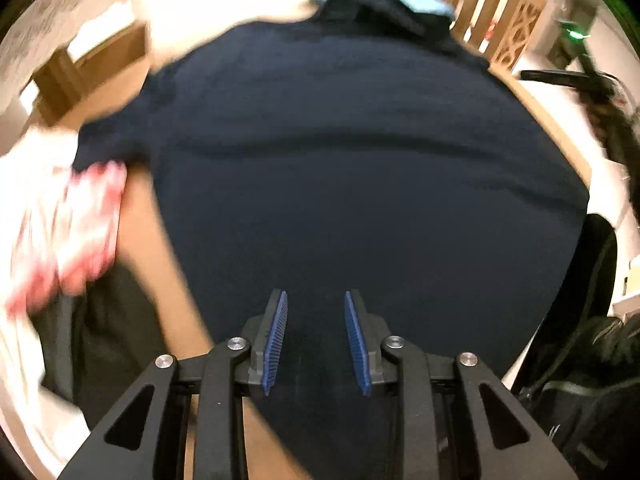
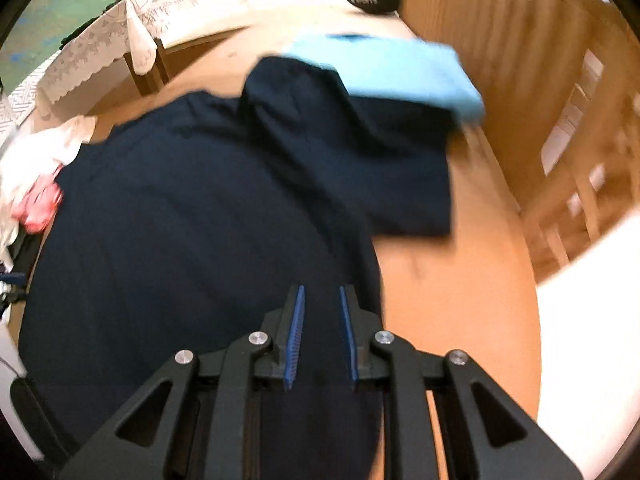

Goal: Fold clothes

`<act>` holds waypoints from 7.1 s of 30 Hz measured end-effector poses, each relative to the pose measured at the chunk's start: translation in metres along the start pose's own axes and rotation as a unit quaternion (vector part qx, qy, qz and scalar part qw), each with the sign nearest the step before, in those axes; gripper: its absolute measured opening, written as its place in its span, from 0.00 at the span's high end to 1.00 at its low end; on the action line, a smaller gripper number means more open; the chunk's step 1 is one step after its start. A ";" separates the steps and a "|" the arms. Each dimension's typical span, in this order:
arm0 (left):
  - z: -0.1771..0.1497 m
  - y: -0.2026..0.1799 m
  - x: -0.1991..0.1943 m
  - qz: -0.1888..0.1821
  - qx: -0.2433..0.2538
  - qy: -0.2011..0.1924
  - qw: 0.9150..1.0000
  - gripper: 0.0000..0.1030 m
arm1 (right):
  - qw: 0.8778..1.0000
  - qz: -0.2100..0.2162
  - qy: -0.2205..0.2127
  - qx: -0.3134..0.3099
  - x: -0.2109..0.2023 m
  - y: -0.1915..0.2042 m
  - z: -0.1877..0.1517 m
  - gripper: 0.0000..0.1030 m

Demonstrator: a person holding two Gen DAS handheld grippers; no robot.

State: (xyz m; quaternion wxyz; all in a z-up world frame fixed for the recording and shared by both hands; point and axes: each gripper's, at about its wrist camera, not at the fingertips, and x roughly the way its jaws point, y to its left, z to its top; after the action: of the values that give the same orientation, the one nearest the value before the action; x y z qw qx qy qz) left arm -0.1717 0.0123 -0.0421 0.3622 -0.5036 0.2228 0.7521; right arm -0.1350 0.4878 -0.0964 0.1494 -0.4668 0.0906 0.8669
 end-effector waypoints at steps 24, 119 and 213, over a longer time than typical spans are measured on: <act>0.025 0.062 0.032 -0.020 0.046 0.027 0.998 0.66 | 1.000 0.021 -0.016 0.013 0.038 0.022 0.114 0.60; 0.017 0.251 -0.006 0.124 -0.057 0.012 0.991 0.47 | 0.898 0.239 0.058 -0.364 0.181 0.472 0.236 0.52; 0.094 0.192 0.087 0.010 -0.004 0.012 1.000 0.57 | 0.923 0.226 -0.012 -0.312 0.141 0.234 0.158 0.95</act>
State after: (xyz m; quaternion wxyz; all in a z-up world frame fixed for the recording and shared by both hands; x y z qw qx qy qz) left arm -0.3953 -0.0161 -0.0910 0.3494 -0.5120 0.2292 0.7505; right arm -0.4125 0.3392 -0.1231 -0.2023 -0.4467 -0.0832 0.8675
